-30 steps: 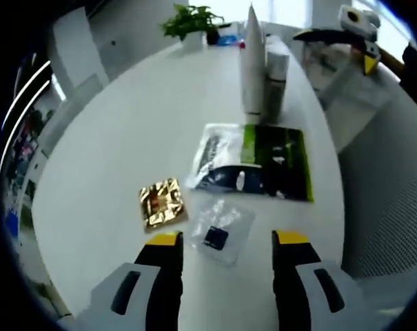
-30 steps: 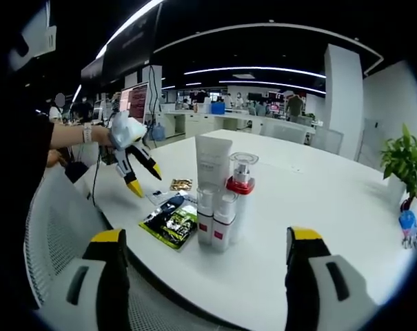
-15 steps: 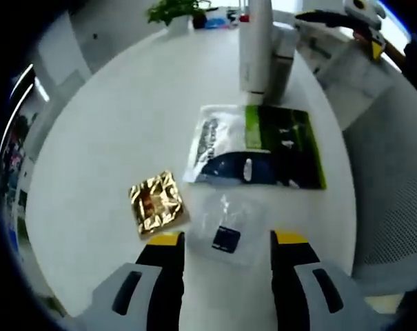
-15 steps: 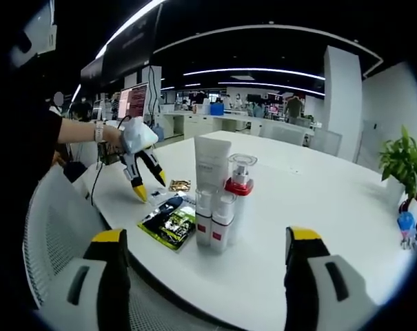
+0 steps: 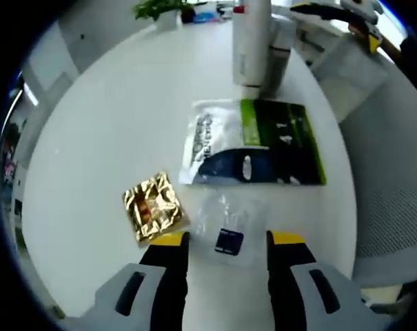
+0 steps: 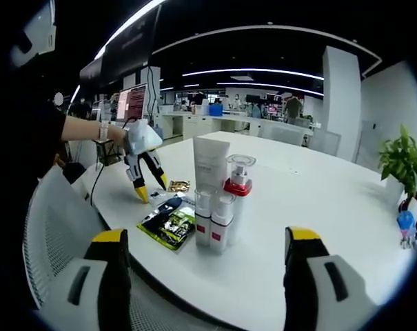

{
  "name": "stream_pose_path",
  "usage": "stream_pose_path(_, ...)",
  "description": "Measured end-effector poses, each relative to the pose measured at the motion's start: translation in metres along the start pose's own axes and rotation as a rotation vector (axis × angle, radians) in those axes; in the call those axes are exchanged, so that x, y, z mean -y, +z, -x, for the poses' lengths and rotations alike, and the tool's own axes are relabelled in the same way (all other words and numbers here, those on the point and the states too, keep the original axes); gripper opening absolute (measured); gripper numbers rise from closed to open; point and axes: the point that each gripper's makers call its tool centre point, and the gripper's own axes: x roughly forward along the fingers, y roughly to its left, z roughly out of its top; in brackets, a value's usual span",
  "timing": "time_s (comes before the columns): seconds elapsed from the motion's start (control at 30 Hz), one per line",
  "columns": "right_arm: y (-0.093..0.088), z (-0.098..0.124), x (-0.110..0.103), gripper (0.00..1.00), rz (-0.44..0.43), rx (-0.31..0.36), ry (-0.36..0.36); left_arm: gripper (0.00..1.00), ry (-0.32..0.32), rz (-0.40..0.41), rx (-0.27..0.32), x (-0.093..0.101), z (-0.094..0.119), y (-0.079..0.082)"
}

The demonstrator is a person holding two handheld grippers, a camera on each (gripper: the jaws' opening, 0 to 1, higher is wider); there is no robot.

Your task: Arrange the skincare products in the storage area until every visible bottle or jar stands upright without overlapping.

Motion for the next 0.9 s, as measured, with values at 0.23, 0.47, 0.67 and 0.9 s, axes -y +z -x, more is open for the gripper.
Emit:
stream_pose_path(0.23, 0.0, 0.0, -0.001, 0.94, 0.002, -0.003, 0.007, 0.39, -0.008, -0.021, -0.029, -0.002, 0.0, -0.001)
stream_pose_path(0.47, 0.0, 0.0, -0.001, 0.93, -0.001, 0.003, 0.002, 0.37, -0.01, -0.028, -0.045, -0.001, 0.0, -0.001)
stream_pose_path(0.67, 0.001, 0.0, -0.001, 0.93, 0.003, 0.006, 0.002, 0.37, -0.003, -0.01, -0.058, 0.002, 0.0, -0.002)
stream_pose_path(0.9, 0.001, 0.001, -0.002, 0.93, 0.004, 0.008, 0.007, 0.37, -0.006, -0.009, -0.066, 0.011, 0.0, -0.003)
